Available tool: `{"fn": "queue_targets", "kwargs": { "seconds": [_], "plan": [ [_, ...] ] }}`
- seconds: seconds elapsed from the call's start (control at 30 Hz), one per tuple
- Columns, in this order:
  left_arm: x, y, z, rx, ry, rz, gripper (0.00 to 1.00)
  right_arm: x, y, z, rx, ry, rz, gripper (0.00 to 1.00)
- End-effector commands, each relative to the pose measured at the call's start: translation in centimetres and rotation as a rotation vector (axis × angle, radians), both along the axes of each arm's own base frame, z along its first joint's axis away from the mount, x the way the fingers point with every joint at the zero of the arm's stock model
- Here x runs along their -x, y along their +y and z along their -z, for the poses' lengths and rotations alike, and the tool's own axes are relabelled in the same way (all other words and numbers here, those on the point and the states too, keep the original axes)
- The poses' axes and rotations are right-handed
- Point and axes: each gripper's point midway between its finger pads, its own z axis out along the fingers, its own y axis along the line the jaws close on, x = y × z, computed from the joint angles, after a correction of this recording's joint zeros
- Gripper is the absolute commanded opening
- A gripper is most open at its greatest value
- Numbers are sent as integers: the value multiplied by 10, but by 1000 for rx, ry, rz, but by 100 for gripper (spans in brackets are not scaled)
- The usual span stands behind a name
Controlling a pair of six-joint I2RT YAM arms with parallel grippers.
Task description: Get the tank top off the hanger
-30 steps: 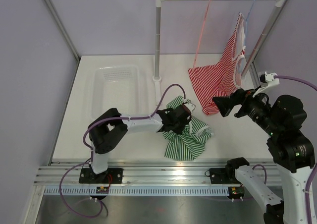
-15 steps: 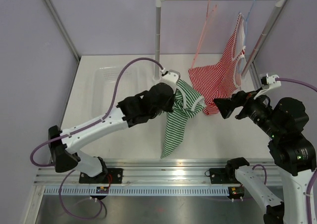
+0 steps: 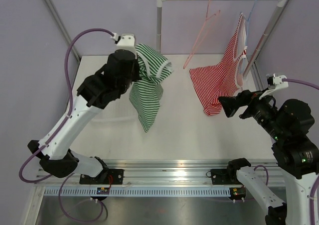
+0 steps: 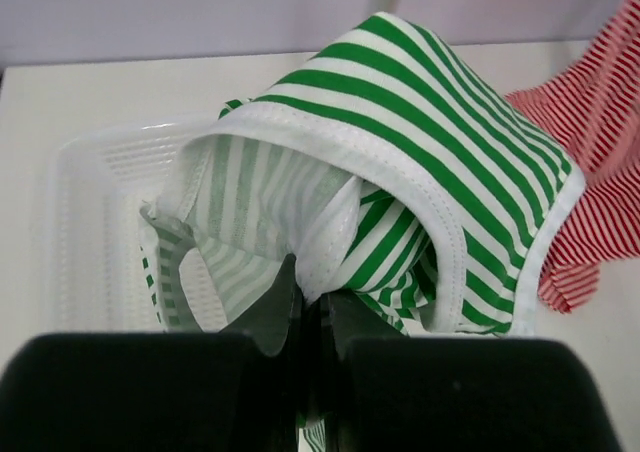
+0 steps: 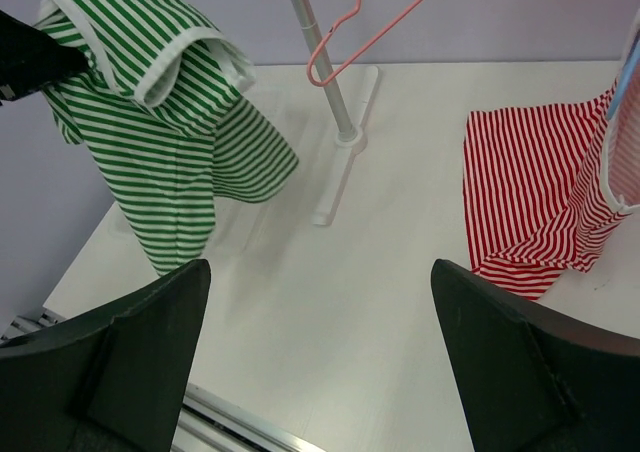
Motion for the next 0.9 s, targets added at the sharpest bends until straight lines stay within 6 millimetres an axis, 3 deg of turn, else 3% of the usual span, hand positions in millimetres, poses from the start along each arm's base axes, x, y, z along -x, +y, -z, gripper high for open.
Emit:
{"fn": "queue_targets", "kwargs": {
  "seconds": [0.0,0.17,0.2,0.4,0.67,0.73,0.87],
  "plan": [
    [-18,44,-22,56,-20,-91,0,-1,-8,-7,3,-17,48,100],
    [-47,73,-17,92,27,-124,0,-8,-9,1,13,14,62,100],
    [-58,86,-10,94,46,-161,0,-8,-8,2,15,16,59,100],
    [-91,123,22,119,148,-223,0,-11,-9,3,27,19,62,100],
    [-114,147,70,116,282,-282,0,-14,-10,2,29,16,69,100],
    [-115,148,78,117,299,-285,4,-16,-11,1,29,12,79,99],
    [-118,150,90,122,329,-306,29,-21,-14,-1,25,15,104,99]
  ]
}}
